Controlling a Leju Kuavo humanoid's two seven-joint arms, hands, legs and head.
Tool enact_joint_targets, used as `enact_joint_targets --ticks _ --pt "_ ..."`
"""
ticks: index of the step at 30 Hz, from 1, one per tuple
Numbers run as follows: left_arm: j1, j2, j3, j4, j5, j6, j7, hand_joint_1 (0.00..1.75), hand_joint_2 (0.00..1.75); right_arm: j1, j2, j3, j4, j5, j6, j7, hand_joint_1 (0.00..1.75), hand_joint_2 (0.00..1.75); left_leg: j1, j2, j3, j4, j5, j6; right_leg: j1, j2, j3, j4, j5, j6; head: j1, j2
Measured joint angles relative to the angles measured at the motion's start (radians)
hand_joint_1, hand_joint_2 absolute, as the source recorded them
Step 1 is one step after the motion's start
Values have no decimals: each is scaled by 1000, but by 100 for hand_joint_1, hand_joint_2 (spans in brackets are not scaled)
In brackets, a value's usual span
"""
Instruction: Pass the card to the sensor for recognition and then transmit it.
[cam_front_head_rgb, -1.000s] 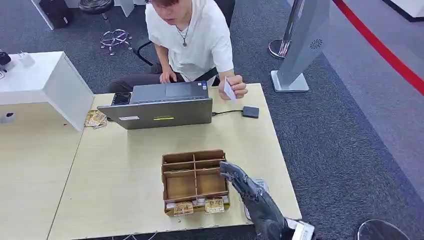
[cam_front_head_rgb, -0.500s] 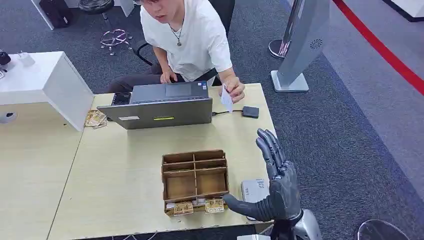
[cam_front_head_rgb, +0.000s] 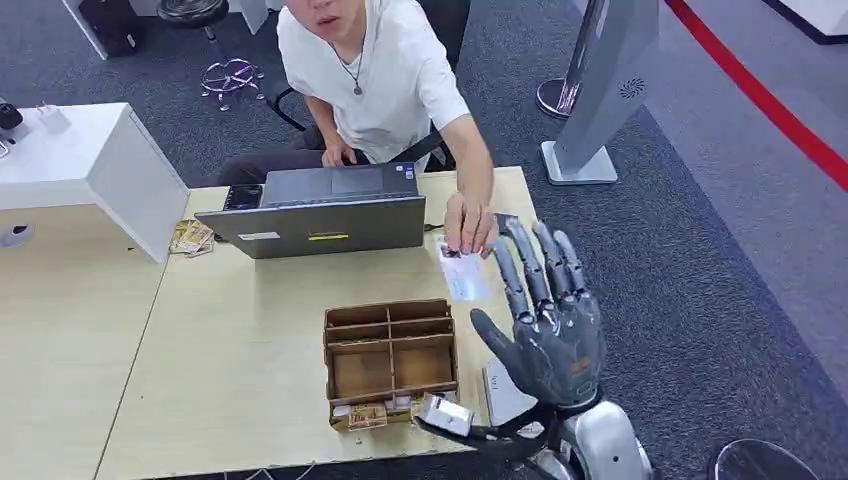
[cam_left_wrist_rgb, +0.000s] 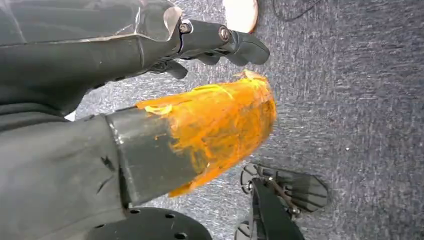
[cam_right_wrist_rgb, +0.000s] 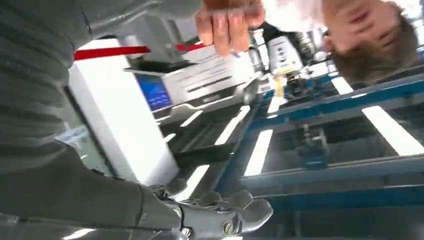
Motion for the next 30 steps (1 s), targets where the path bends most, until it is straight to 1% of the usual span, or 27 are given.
enact_joint_targets --ticks 5,15,16,17,18,19,21,23,24,30 --pt "0 -1 0 0 -3 -3 -2 0 0 -35 -20 -1 30 0 0 6 0 175 0 0 0 0 0 0 0 0 0 0 0 0 0 0" --pt "-3 -8 0 0 -10 -19 -22 0 0 -69 -32 -14 91 0 0 -3 0 175 0 0 0 0 0 0 0 0 0 0 0 0 0 0" --pt "-3 -9 0 0 -13 -19 -23 0 0 -69 -32 -14 93 0 0 -3 87 175 0 0 0 0 0 0 0 0 0 0 0 0 0 0" --pt "-4 -10 0 0 -15 -19 -23 0 0 -69 -32 -14 93 0 0 -3 87 175 0 0 0 0 0 0 0 0 0 0 0 0 0 0" --pt "-4 -10 0 0 -16 -19 -23 0 0 -69 -32 -14 93 0 0 -3 161 175 0 0 0 0 0 0 0 0 0 0 0 0 0 0" --pt "-5 -10 0 0 -16 -19 -24 0 0 -69 -32 -15 93 0 0 -3 162 175 0 0 0 0 0 0 0 0 0 0 0 0 0 0" --pt "-6 -11 0 0 -17 -19 -25 0 0 -69 -32 -16 93 0 0 -3 171 175 0 0 0 0 0 0 0 0 0 0 0 0 0 0" --pt "-6 -13 0 0 -17 -20 -31 0 0 -68 -32 -17 93 0 0 -3 169 175 0 0 0 0 0 0 0 0 0 0 0 0 0 0" --pt "-6 -13 0 0 -17 -21 -33 0 0 -68 -32 -17 92 0 0 -3 175 175 0 0 0 0 0 0 0 0 0 0 0 0 0 0" --pt "-6 -14 0 0 -17 -21 -42 0 0 -63 -32 -17 82 0 0 -11 175 175 0 0 0 0 0 0 0 0 0 0 0 0 0 0"
